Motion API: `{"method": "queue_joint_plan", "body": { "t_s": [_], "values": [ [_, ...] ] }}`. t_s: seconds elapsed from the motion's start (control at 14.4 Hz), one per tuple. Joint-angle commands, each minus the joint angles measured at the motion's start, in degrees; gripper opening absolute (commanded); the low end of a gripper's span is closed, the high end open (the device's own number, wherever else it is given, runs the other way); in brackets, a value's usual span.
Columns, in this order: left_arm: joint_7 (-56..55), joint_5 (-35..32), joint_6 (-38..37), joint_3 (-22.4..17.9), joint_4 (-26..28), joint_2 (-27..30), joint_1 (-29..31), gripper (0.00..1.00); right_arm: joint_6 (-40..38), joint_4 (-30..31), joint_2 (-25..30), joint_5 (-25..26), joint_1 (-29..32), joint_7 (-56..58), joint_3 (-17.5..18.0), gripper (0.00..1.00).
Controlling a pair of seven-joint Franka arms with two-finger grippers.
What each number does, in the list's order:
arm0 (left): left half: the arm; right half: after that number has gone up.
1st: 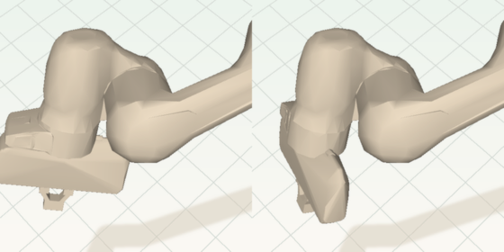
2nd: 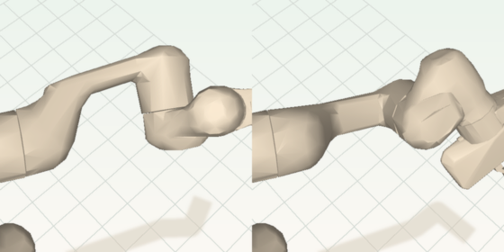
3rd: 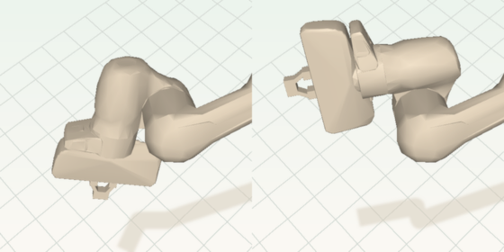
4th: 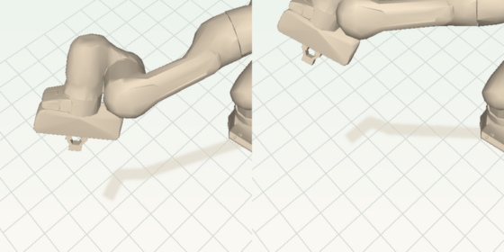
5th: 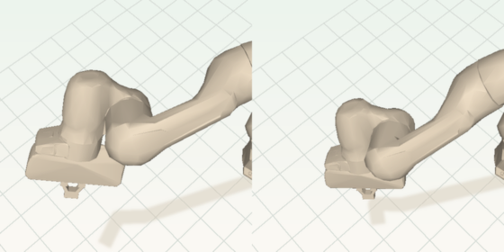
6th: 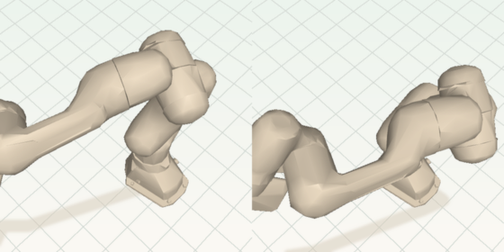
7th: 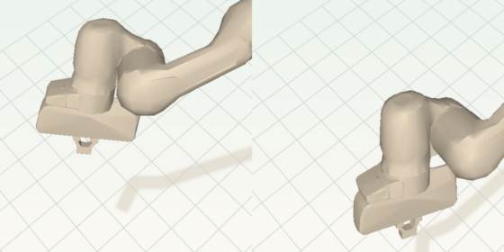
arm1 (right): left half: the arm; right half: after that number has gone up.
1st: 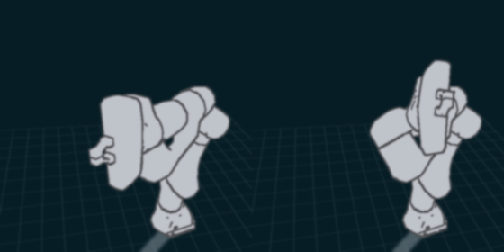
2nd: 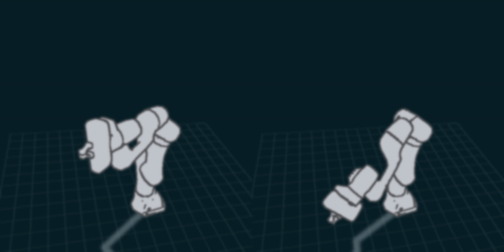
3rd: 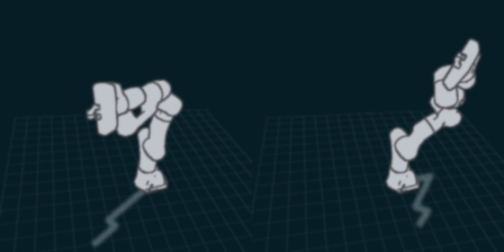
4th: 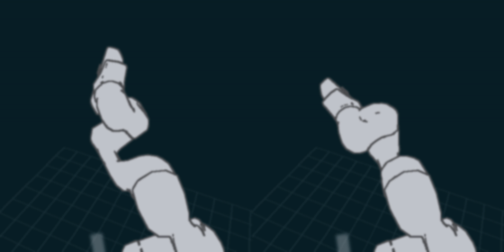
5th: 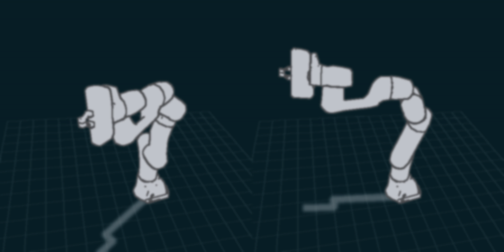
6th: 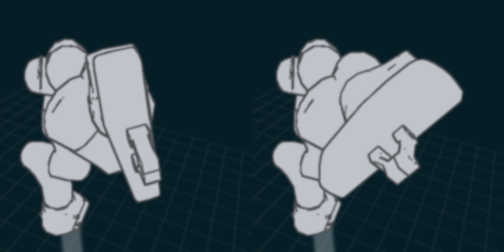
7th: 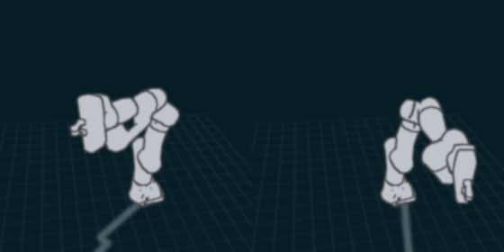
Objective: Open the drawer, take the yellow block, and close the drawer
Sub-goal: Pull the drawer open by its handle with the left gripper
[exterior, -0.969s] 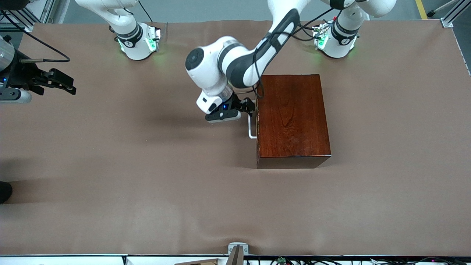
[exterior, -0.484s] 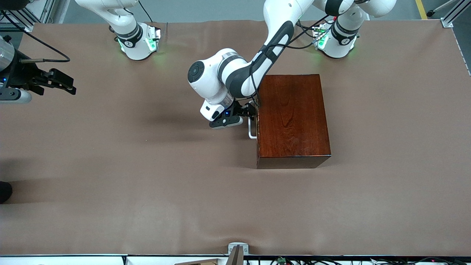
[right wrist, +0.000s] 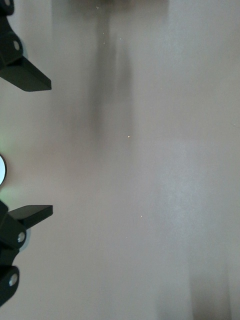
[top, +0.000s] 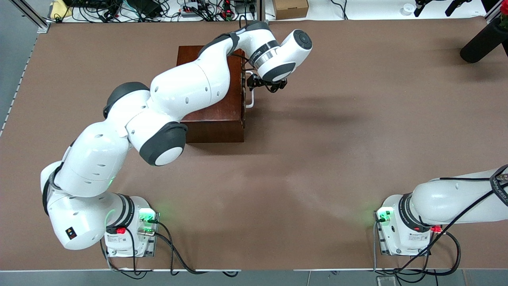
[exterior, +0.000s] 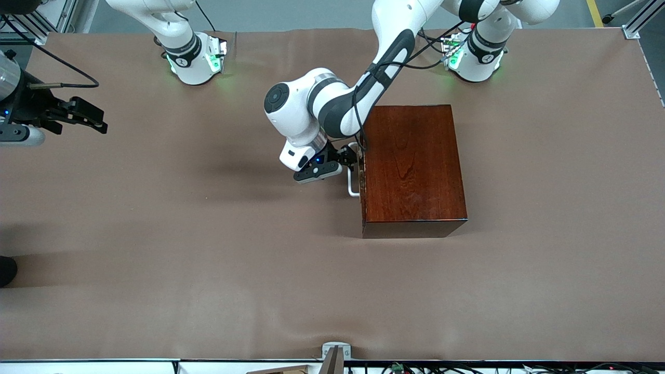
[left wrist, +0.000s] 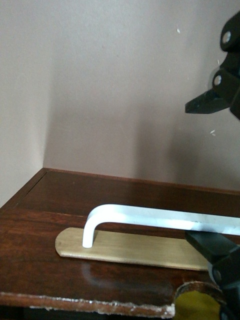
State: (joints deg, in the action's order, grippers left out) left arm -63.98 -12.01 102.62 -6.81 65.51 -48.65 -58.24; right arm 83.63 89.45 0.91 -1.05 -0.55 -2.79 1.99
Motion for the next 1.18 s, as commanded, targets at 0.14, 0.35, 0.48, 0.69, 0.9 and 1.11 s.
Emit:
{"method": "queue_joint_plan", "body": {
  "t_s": [0.14,0.35,0.48,0.69,0.9,1.11],
  "values": [
    [-6.2,2.1,6.6,1.7,-3.0,-2.5,-0.3,1.00,-0.3,0.2,0.8,-0.2,0.9,-0.4,0.6,1.00],
    [-9.6,2.4,9.0,3.0,-3.1,-2.8,-0.3,1.00,-0.4,0.2,0.8,-0.2,1.0,-0.3,0.6,1.00],
    [-11.7,3.2,11.1,3.2,-3.2,-2.8,-0.3,1.00,-0.4,0.2,0.8,-0.2,1.0,-0.3,0.6,1.00],
    [-13.0,4.5,14.2,3.2,-3.3,-3.2,-0.3,1.00,-0.4,0.2,0.8,-0.2,1.0,-0.3,0.6,1.00],
    [-13.8,4.5,14.6,3.8,-3.4,-3.2,-0.4,1.00,-0.4,0.2,0.8,-0.2,1.0,-0.3,0.6,1.00],
    [-15.2,4.5,16.0,4.7,-3.5,-3.2,-0.4,1.00,-0.4,0.2,0.8,-0.2,1.3,-0.3,0.6,1.00]
  ]
}}
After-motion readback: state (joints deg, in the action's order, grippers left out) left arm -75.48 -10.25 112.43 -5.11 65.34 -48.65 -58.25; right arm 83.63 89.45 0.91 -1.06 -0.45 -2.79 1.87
